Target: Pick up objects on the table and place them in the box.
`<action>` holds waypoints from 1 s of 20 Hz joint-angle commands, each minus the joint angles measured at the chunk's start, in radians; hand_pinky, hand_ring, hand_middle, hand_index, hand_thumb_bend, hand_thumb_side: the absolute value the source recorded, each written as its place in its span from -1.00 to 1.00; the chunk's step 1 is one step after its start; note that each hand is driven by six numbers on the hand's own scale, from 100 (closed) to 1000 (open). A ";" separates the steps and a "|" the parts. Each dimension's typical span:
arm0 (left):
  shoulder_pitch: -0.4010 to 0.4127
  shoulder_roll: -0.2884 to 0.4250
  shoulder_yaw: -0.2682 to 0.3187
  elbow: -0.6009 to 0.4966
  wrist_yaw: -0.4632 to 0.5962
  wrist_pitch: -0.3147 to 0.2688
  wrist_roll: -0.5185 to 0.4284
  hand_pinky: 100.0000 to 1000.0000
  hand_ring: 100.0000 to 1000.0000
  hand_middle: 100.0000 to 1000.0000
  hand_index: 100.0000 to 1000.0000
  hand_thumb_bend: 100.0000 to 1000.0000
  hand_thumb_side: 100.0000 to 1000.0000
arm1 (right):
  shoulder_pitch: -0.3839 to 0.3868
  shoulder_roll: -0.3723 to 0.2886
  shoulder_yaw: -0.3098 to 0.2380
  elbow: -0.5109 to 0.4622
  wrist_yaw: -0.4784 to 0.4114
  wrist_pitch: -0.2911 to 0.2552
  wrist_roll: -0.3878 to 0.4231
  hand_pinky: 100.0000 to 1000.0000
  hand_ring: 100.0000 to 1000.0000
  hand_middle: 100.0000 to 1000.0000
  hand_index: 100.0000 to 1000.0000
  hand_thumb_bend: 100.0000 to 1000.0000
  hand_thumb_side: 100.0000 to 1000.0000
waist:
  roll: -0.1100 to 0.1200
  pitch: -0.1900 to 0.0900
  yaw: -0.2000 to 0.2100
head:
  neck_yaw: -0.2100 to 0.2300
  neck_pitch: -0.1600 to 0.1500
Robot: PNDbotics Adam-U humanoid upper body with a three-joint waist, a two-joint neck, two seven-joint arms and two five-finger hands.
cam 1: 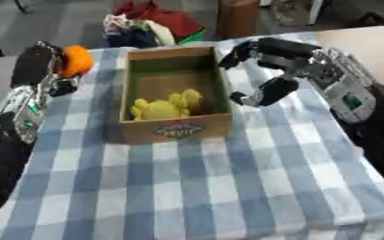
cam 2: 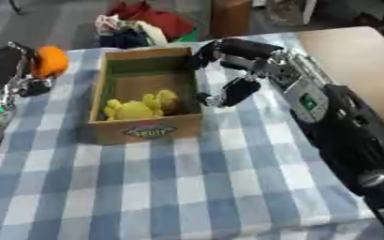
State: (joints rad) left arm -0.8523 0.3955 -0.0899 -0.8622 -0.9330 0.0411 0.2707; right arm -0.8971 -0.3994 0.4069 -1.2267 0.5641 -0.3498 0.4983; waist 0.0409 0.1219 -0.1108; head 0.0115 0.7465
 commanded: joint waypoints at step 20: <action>-0.043 -0.020 -0.211 -0.140 0.269 -0.300 -0.330 0.53 0.51 0.61 0.77 -0.04 0.43 | -0.017 0.002 -0.006 -0.004 -0.006 -0.006 0.007 0.60 0.53 0.41 0.70 -0.62 -0.42 | 0.003 -0.022 -0.009 | 0.007 -0.007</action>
State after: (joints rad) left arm -0.8789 0.3526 -0.3177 -0.9799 -0.6801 -0.2550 -0.0394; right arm -0.8972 -0.3832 0.4075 -1.2248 0.5628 -0.3557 0.5053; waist 0.0469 0.1198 -0.1211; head 0.0191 0.7462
